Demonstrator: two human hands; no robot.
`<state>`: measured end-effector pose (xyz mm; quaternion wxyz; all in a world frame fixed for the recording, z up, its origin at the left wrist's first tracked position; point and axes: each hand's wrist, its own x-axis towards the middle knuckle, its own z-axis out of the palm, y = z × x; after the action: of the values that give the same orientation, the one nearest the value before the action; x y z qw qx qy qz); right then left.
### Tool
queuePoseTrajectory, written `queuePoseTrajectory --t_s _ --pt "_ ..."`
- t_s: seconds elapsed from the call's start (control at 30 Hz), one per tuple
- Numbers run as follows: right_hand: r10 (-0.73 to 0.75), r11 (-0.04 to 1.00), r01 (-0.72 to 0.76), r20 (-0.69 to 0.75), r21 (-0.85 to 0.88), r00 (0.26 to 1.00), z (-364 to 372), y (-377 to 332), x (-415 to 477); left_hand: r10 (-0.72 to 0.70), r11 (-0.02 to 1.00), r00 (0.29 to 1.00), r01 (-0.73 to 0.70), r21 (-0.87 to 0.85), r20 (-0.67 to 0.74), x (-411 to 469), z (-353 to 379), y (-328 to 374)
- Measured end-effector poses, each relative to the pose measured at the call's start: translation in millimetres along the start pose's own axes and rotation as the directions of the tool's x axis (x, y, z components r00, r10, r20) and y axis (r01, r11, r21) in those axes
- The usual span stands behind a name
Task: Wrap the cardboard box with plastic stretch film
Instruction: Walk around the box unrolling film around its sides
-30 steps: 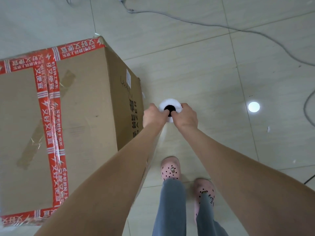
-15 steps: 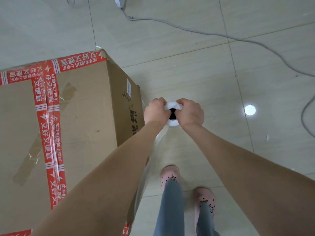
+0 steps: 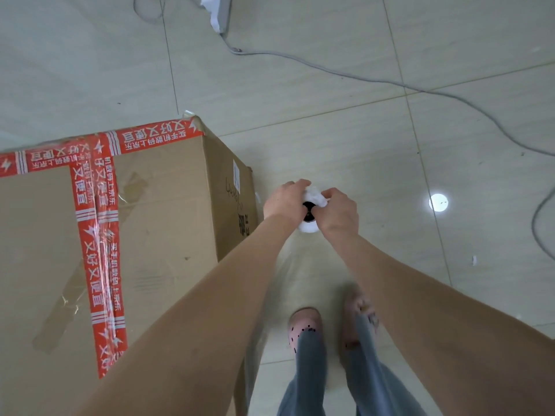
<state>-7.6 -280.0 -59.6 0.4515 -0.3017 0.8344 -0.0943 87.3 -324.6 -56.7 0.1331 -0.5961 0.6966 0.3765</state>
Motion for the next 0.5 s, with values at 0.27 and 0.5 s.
queuePoseTrajectory --t_s 0.27,0.5 --pt "-0.223 0.939 0.193 -0.077 -0.283 0.972 -12.9 -32.2 28.8 -0.063 0.997 0.990 0.069 0.041 -0.127 28.5 -20.9 4.3" --pt "-0.293 0.923 0.279 -0.013 -0.263 0.956 -19.3 -72.6 56.8 -0.415 0.848 0.900 0.329 -0.415 -0.135 40.6 -39.3 -0.9"
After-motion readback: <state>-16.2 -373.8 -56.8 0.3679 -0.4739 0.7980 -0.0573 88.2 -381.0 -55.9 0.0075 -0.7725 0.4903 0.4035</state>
